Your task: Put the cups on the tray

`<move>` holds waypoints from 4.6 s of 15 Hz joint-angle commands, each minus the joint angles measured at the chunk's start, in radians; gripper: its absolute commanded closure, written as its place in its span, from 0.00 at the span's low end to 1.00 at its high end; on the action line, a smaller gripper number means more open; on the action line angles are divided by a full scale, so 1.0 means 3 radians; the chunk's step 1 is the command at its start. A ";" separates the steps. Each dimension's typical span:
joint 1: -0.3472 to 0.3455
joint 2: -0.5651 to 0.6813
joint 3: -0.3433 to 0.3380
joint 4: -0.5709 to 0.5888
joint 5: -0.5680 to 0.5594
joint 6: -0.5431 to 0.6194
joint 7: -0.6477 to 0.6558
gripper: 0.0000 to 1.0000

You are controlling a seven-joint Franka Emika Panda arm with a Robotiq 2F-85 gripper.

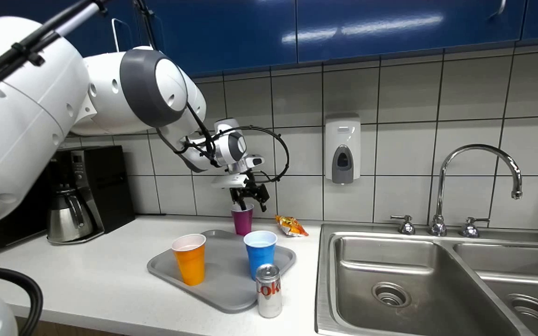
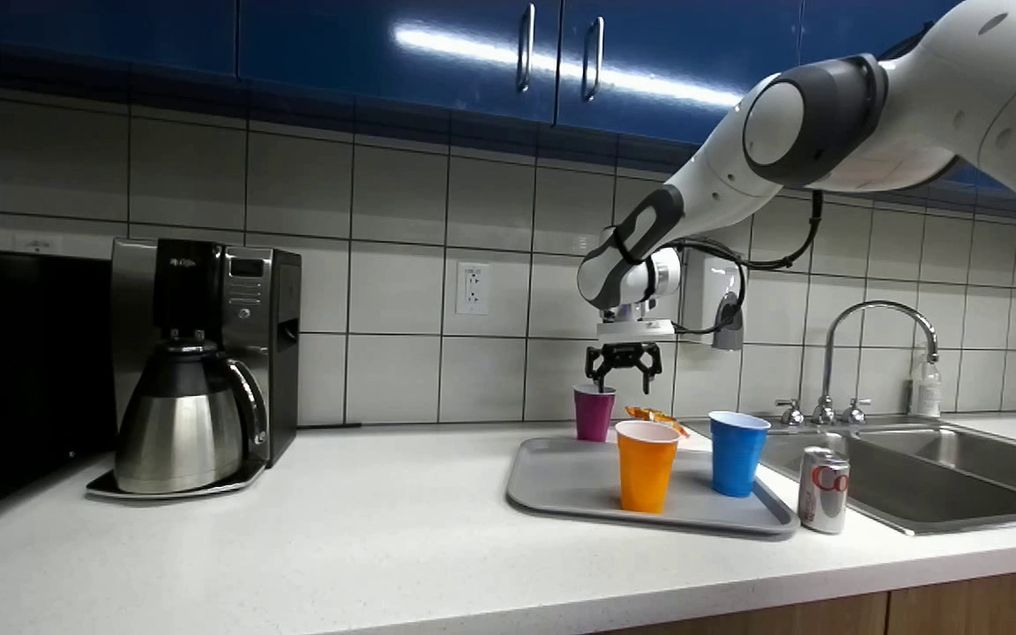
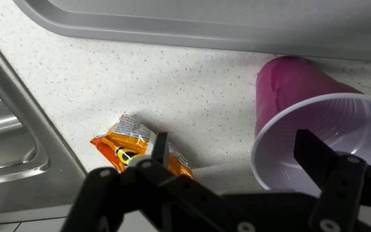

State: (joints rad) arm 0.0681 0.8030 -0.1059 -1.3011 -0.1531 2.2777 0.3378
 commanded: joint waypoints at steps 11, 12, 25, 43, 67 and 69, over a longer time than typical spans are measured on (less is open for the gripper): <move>0.0036 0.0323 -0.0039 0.0458 0.0088 -0.0142 0.0050 0.51; 0.0037 0.0326 -0.0040 0.0467 0.0089 -0.0143 0.0049 0.60; 0.0027 0.0317 -0.0027 0.0512 0.0120 -0.0117 0.0029 0.98; -0.0012 -0.0156 0.0036 -0.0039 0.0210 0.0093 -0.0126 0.98; -0.0018 -0.1330 0.0229 -0.1972 0.0199 0.0465 -0.0600 0.98; -0.0024 -0.1384 0.0236 -0.2072 0.0205 0.0517 -0.0621 0.98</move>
State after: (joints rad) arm 0.0720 0.4533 -0.0480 -1.8389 -0.0995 2.3986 0.1848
